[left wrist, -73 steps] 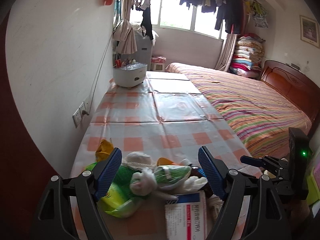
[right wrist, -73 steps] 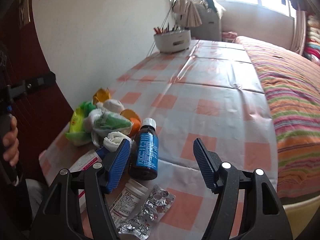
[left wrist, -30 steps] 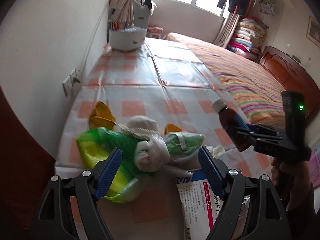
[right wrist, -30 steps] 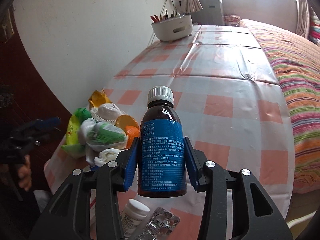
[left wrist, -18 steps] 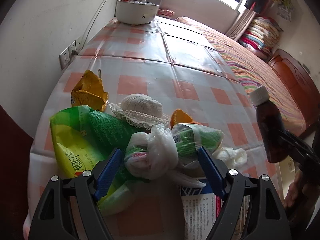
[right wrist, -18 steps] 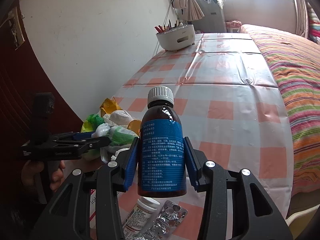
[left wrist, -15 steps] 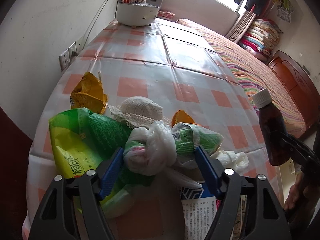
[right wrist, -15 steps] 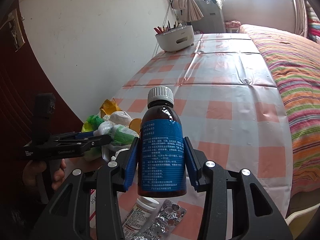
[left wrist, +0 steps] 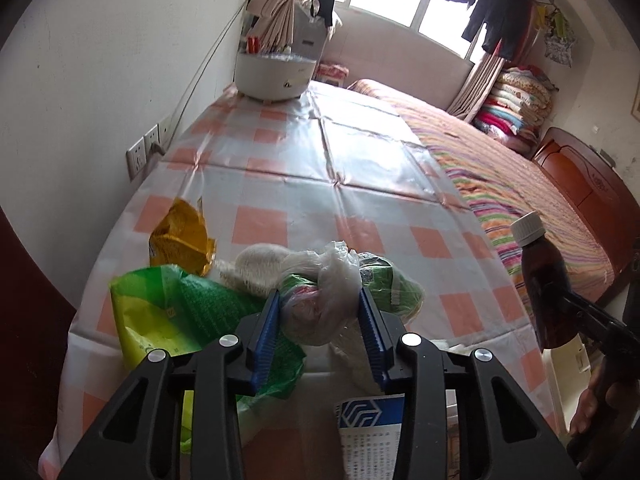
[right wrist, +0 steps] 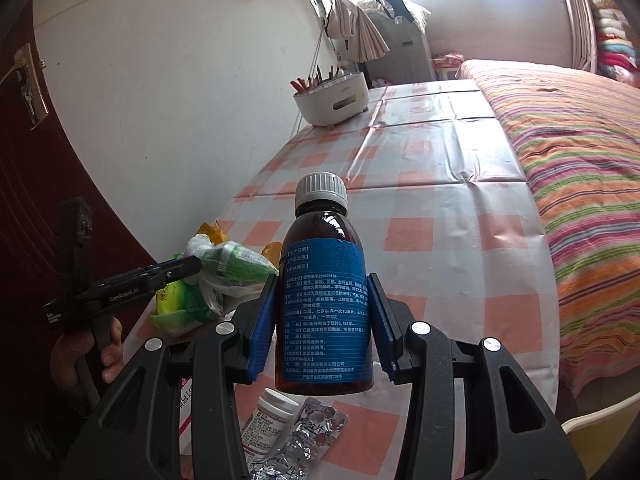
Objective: Collect trash
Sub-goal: 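Grasp the white plastic bag with the left tool while the right tool holds the bottle, then carry the bottle over the cream bin and open the right tool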
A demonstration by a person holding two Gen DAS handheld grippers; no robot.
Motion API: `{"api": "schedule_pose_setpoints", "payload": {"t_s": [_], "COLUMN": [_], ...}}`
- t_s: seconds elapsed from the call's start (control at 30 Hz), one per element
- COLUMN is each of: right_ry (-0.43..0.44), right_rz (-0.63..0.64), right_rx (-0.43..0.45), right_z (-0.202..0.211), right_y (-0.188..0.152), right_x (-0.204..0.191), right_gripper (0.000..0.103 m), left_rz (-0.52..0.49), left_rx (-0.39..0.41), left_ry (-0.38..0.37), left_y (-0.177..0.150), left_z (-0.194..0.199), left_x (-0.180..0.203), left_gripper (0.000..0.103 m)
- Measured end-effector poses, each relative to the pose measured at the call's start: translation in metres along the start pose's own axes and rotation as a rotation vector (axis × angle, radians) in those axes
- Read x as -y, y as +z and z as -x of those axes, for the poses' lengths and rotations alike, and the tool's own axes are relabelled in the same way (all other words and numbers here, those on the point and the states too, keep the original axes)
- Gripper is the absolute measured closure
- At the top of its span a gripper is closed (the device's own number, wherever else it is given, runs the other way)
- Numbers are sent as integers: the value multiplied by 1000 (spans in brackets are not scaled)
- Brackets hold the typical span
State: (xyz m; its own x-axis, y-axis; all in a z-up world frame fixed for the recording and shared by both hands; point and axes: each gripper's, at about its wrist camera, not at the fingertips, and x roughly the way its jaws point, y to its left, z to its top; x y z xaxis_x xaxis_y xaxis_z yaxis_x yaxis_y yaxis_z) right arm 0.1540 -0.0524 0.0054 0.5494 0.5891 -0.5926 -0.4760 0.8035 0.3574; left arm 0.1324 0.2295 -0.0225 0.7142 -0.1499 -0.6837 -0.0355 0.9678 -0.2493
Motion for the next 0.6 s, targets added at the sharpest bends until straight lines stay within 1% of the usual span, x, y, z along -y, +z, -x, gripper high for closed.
{"api": "schedule_pose_setpoints", "payload": {"t_s": [0.1,0.33,0.6], "right_ry": [-10,-55,-134], "right_rz": [-2,-14,-40], "right_rx": [22,60,96], "right_z": [8,28,57], "right_y": [1,-1,-13], "right_x": [3,17,46], "right_gripper": [61,61,61], "left_rz": [-10,-36,-92], "left_rx": [31,61,64], "left_ry": [-13,-60,-140], "left_y": [3,9,9], "left_z": [8,17,20], "left_x": [9,32,73], "left_gripper": [66,66,66]}}
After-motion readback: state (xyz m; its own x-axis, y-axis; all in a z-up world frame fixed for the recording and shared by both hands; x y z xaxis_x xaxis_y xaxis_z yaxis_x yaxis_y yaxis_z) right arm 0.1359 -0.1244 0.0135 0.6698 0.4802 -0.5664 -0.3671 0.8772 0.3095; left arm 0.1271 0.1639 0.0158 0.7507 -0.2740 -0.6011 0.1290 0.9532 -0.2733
